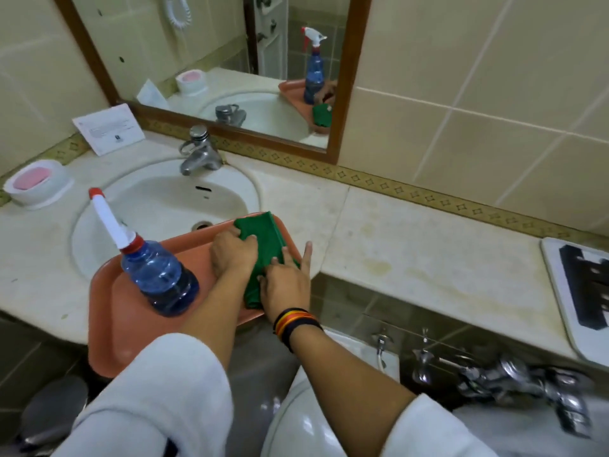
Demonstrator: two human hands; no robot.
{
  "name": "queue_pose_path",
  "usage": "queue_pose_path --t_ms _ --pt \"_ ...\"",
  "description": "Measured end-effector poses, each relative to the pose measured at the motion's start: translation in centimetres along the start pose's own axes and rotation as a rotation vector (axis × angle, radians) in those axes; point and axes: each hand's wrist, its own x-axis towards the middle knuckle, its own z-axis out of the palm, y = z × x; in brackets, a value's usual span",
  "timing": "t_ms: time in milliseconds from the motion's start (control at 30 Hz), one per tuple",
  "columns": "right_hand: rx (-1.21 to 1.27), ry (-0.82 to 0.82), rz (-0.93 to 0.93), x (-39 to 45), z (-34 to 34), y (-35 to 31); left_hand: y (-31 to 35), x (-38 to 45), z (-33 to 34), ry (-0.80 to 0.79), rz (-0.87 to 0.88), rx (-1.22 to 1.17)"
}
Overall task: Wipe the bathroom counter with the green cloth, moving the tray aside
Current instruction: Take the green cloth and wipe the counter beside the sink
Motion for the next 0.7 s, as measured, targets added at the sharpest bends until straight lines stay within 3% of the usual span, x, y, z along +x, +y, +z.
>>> queue_pose_path --t_ms 100,300,500,600,700 --pt "0.146 0.143 0.042 -0.1 -1.1 0.6 2.1 -2.2 -0.9 -0.078 0.113 -0.208" --pt "0.127 0.351 0.087 -2.5 -6.6 4.8 9.4 -5.9 -1.8 -0.224 0.241 -0.42" --pt "-0.037 0.446 0.205 -6.7 -13.2 15.3 17.0 -12.0 5.5 -0.562 0.262 -0.661" --pt "-0.104 0.451 0.269 -9.6 -14.1 20.8 18.8 -14.9 10.6 -0.697 0.25 -0.64" --pt "-0.124 0.314 0.308 -11.3 -13.1 24.8 17.5 -16.2 14.8 -0.673 0.31 -0.441"
